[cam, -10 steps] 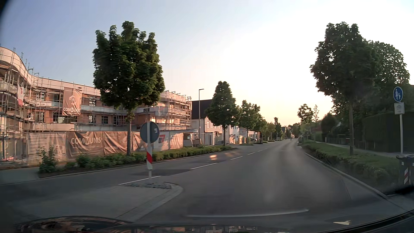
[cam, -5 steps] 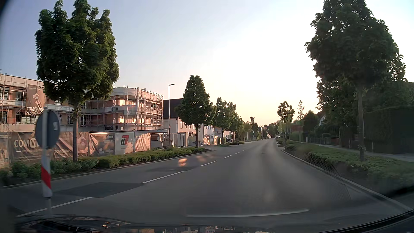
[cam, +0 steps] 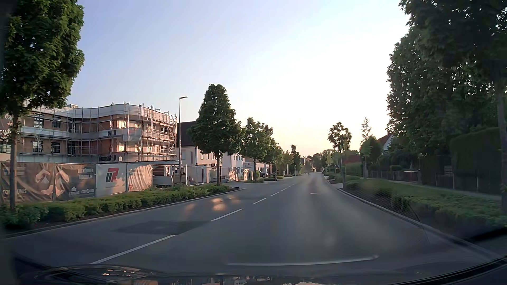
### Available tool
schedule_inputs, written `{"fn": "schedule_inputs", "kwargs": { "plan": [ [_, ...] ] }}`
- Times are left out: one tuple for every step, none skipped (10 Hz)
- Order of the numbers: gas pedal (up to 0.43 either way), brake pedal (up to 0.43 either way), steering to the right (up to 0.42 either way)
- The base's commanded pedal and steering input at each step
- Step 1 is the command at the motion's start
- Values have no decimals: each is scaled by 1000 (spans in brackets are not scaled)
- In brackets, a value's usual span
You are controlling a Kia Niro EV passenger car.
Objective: Follow the waypoints while adhering to traffic rules and regulations
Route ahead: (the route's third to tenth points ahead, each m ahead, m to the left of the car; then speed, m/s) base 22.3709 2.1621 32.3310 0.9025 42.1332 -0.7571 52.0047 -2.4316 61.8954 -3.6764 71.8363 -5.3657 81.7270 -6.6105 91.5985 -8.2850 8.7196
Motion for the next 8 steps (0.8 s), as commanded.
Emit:
{"fn": "schedule_inputs", "kwargs": {
  "plan": [
    [350, 18, 44],
    [358, 18, 41],
    [370, 18, 41],
    [370, 18, 41],
    [370, 12, 40],
    [370, 18, 37],
    [378, 18, 33],
    [378, 18, 30]
  ]
}}
